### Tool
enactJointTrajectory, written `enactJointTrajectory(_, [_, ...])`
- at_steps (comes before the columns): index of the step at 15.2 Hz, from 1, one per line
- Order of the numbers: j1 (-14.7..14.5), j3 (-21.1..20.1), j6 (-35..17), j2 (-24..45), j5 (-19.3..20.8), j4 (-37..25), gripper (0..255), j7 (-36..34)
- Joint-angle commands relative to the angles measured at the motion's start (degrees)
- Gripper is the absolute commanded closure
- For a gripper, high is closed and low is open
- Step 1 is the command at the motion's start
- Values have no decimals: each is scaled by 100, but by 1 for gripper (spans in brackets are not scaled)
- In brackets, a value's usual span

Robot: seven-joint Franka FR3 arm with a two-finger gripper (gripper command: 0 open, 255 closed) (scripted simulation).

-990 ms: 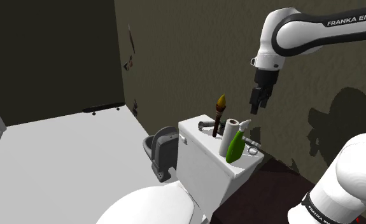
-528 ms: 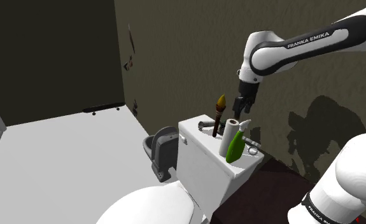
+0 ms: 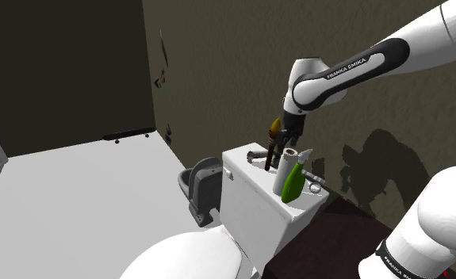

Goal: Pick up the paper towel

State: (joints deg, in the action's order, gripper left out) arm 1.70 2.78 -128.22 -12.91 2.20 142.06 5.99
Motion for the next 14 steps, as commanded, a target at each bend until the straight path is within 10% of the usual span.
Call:
enactJointTrajectory(1, [5, 8, -183, 119, 2, 55, 0, 6])
enactJointTrajectory(6, [5, 13, -490, 306, 1, 175, 0, 4])
enactJointTrajectory(7, [5, 14, -490, 310, 1, 172, 255, 6])
enactJointTrajectory(14, [5, 13, -488, 309, 0, 171, 255, 5])
